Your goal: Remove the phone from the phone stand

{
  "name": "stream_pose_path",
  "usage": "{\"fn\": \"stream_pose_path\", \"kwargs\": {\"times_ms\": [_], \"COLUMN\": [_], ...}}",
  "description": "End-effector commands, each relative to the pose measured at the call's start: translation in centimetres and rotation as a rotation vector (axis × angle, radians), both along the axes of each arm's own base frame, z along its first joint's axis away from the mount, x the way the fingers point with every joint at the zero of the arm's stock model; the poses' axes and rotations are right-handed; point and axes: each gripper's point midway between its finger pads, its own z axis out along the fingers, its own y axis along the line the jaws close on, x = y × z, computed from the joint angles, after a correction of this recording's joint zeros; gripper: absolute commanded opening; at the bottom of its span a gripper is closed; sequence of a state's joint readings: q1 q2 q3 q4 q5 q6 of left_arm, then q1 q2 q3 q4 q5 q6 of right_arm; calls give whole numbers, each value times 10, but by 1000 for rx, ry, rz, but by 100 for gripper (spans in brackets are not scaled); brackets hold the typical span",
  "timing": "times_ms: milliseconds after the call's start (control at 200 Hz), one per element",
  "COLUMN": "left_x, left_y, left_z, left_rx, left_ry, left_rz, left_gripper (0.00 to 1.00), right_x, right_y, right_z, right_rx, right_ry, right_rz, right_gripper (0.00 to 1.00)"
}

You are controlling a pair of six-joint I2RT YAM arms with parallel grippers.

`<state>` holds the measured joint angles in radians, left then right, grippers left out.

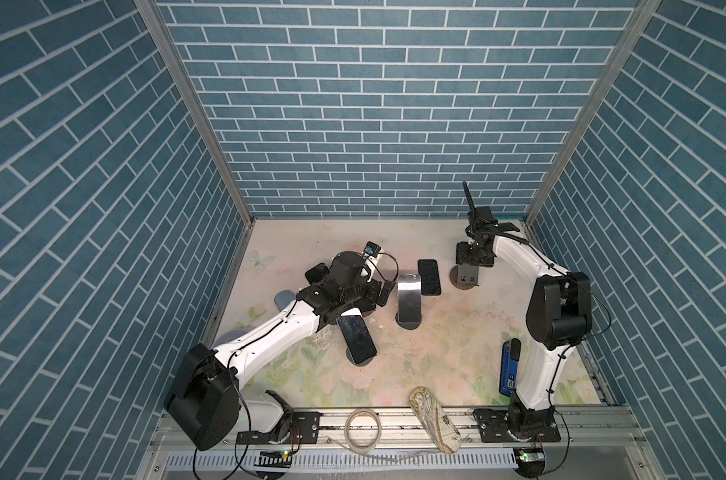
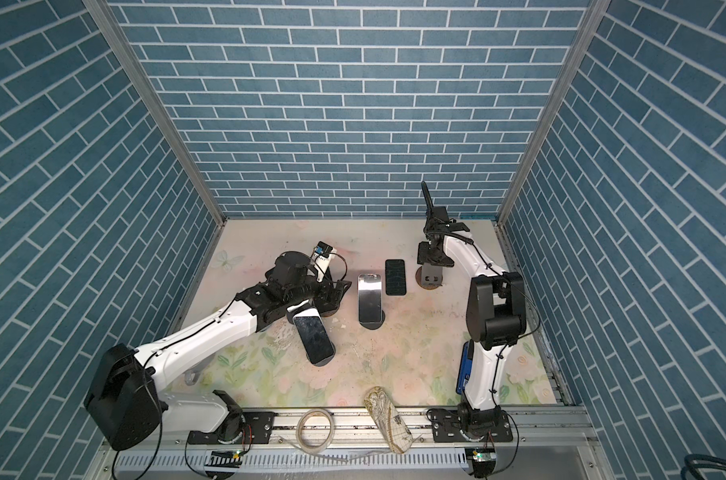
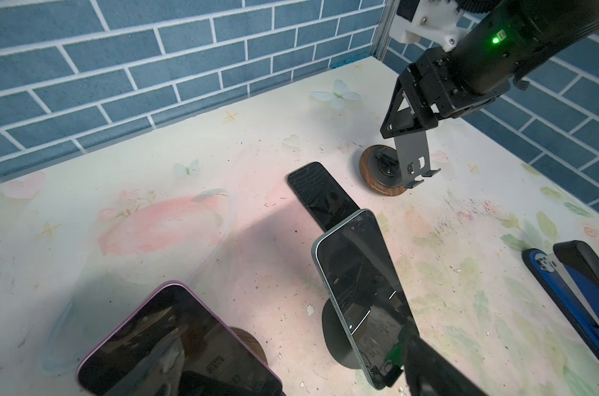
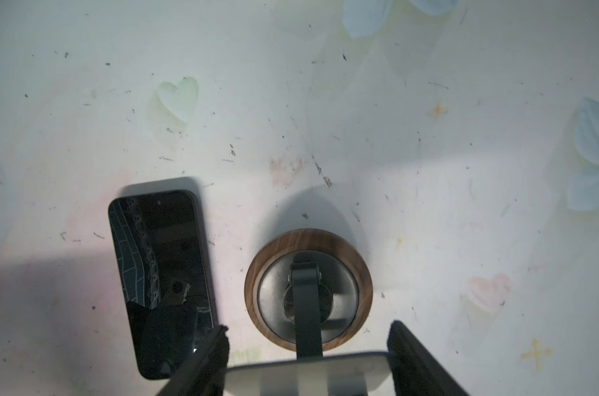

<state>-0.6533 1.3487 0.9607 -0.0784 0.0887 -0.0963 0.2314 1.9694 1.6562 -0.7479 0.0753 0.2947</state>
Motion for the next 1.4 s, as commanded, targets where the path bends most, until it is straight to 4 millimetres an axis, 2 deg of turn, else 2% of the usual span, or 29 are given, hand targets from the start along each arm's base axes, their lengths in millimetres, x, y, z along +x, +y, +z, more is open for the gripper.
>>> {"fn": "stream_pose_path", "kwargs": {"times_ms": [0,345,685,890,1040,1275,1396], "left_x": [3,4,3,2,3,7,5], "left_y": [0,2,9,12,12,8,-2], "left_z": [4,-2,1,2,3,5,9], "left_rx": [19,49,57,64,60,53,76], "left_ry": [-19,-17,-22,-19,-15,-15,-30], "left_rz": [2,8,35,46,48,76,71], "left_gripper": [100,100,100,100,100,100,100], "right_x": [13,22,25,27,24,3,-13], "right_y": [2,4,3,0,-4,-8,-10], "right_z": [5,-17,-18,1,23,52,59], "right_rx": [8,14,9,11,12,47,65], "right_ry": [-3,48,37,-25,-91,-177,-199], "right_rz": [42,38,19,0,-17,-59,-85], "right_gripper": [51,57,79,87,88,86,85]}}
